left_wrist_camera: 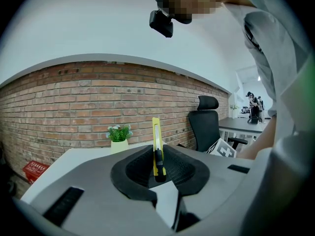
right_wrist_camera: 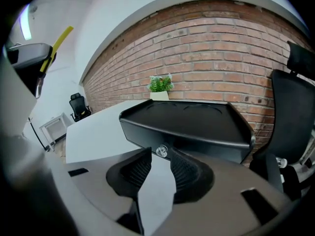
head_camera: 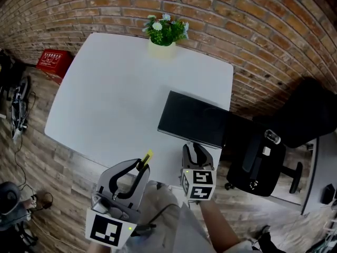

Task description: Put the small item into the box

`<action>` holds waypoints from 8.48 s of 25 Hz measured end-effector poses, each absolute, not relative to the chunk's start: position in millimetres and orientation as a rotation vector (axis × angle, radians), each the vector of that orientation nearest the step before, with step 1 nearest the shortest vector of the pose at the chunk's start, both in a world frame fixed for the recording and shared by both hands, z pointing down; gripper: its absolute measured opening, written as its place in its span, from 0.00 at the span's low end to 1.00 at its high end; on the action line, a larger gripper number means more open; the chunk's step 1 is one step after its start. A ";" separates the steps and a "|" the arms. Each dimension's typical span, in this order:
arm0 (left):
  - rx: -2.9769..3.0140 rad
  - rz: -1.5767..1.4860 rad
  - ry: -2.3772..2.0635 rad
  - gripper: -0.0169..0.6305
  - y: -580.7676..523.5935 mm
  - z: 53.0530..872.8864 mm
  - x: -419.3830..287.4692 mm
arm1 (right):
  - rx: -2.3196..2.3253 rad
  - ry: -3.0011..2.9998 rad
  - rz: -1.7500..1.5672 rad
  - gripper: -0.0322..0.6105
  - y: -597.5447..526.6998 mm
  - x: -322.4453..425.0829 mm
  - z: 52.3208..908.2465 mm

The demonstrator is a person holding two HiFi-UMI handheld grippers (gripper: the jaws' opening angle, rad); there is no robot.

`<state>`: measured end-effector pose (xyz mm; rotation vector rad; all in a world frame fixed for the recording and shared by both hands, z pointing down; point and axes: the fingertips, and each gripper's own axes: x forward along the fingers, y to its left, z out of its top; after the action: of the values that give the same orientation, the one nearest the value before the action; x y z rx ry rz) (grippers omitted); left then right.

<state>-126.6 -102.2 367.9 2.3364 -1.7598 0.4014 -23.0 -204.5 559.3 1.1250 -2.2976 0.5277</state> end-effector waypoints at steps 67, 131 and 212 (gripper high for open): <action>2.395 0.336 -1.737 0.14 -74.0 359.1 -116.7 | 1.088 -2.339 0.584 0.19 -94.5 -21.2 545.8; 2.987 0.581 -1.243 0.14 -161.7 337.2 -24.0 | 1.713 -2.408 0.183 0.13 -138.2 121.4 332.2; 2.747 0.235 -1.525 0.05 -123.0 261.7 -82.5 | 1.537 -2.610 -0.024 0.13 -144.6 59.7 292.0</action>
<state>-82.5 -123.0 261.7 2.7474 -1.5248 0.2353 59.7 -144.6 292.0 1.5365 -2.6097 -0.0242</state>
